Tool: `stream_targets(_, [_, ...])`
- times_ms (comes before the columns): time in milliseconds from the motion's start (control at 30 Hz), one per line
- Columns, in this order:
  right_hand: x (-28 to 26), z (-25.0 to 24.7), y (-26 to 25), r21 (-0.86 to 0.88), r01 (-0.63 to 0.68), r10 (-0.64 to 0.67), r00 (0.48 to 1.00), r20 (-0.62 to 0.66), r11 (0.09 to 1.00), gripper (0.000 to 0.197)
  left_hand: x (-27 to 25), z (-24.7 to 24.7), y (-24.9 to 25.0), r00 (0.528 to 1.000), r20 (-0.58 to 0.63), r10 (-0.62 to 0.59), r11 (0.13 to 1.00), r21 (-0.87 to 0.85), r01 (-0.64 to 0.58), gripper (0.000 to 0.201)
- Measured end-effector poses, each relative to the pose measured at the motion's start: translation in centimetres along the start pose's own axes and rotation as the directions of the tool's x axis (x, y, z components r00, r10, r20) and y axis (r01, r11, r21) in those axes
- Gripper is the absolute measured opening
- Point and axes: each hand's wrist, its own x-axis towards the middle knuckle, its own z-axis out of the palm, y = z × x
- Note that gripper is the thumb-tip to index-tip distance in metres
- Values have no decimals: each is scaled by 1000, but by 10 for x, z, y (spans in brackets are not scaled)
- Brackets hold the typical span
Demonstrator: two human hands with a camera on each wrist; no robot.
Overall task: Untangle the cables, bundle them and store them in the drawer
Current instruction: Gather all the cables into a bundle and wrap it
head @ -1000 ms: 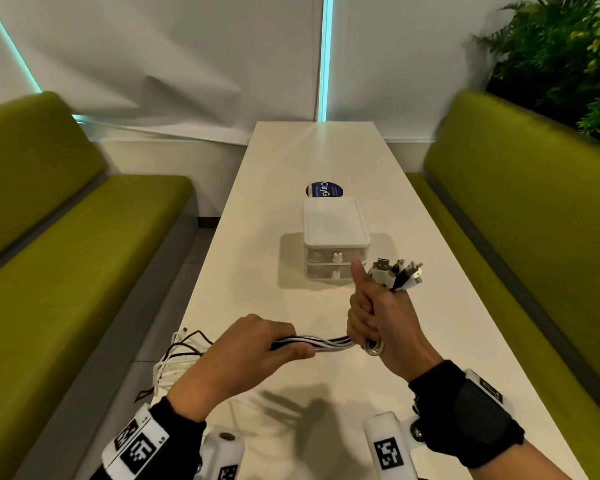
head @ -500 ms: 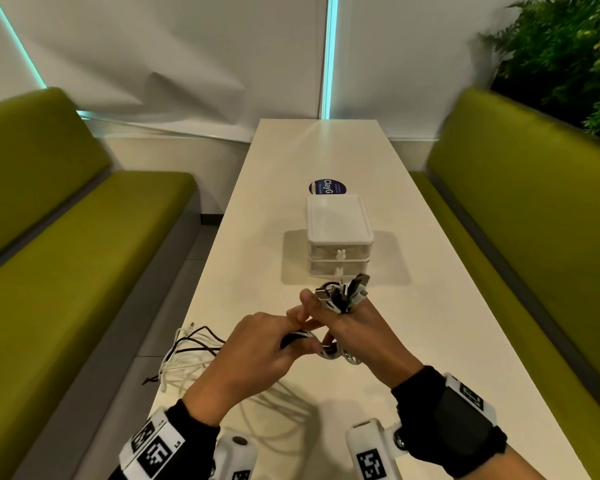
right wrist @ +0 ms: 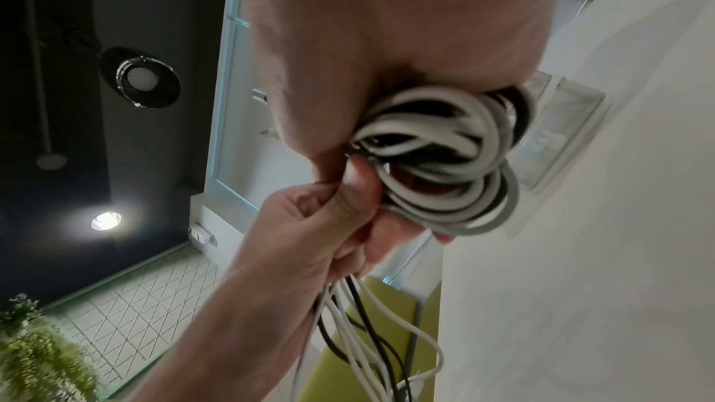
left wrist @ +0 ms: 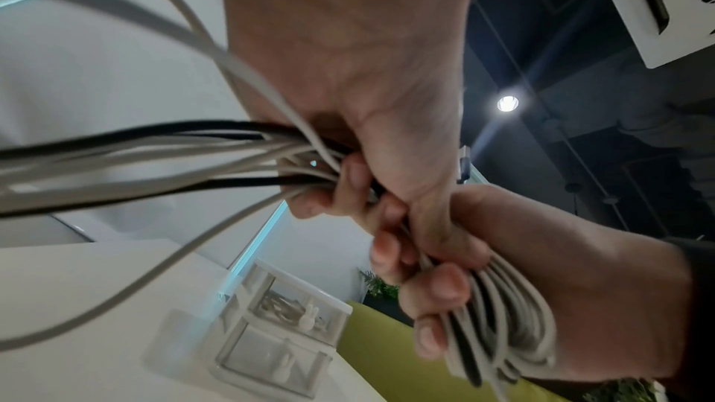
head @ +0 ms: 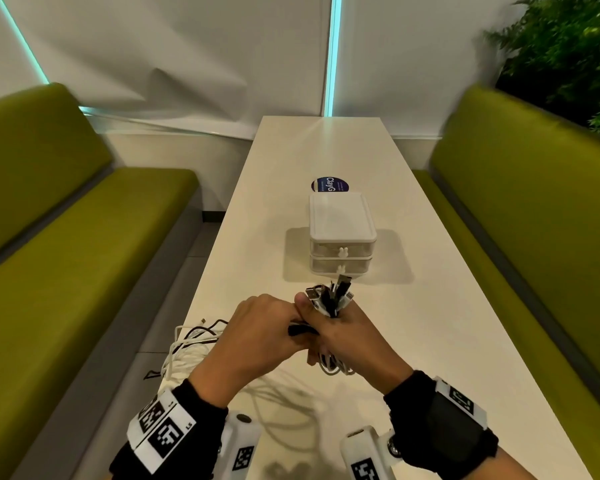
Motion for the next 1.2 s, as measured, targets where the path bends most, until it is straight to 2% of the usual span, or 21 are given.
stream_targets(67, [0,2,0,-27,-27,28,999,20,999,41,3,1,1,998,5,-58,998,-14,59,29])
stream_targets(200, [-2,1,-4,-50,-83,88,992,92,995,43,3,1,1,996,7,-93,996,-2,93,28])
stream_targets(367, [-7,-1,-7,-177,-153,184,968,173,972,53,1,2,-1,996,-32,-86,993,76,88,51])
stream_targets(433, [-5,-3,-9,-220,-154,199,960,199,963,60,3,0,-3,996,15,-88,995,49,87,57])
stream_targets(500, [-3,-10,-11,-280,-131,196,956,218,951,56,3,-8,-11,989,102,-106,993,-33,110,63])
stream_targets(633, [-2,-23,-5,-342,-79,172,952,252,936,34,0,-29,-30,926,340,-165,972,-105,212,40])
stream_targets(700, [-1,-25,-1,-348,-66,162,954,252,935,28,-2,-32,-37,904,401,-145,955,-182,234,28])
stream_targets(767, [1,-29,3,-374,-65,154,965,212,925,24,-4,-33,-45,923,362,-131,908,-330,258,21])
stream_targets(800, [1,-32,4,-373,-71,148,972,181,925,23,-5,-34,-51,945,296,-139,891,-379,249,18])
stream_targets(867, [2,-37,8,-330,-109,156,981,118,938,21,-7,-35,-60,981,92,-168,908,-373,191,10])
stream_targets(933, [4,-40,11,-296,-147,176,982,75,944,19,-11,-32,-60,975,-109,-194,921,-363,143,2])
stream_targets(1000, [6,-42,11,-271,-170,191,980,51,947,18,-13,-24,-56,960,-226,-166,934,-349,79,7])
stream_targets(1067, [7,-46,11,-242,-179,195,980,43,954,20,-12,-12,-48,980,-171,-101,949,-312,43,8])
stream_targets(1133, [8,-49,11,-213,-164,178,983,49,963,27,-11,6,-47,998,-31,-56,968,-247,47,2])
stream_targets(1200, [7,-52,13,-201,-147,161,985,54,969,39,-7,24,-49,998,53,-40,989,-141,47,12])
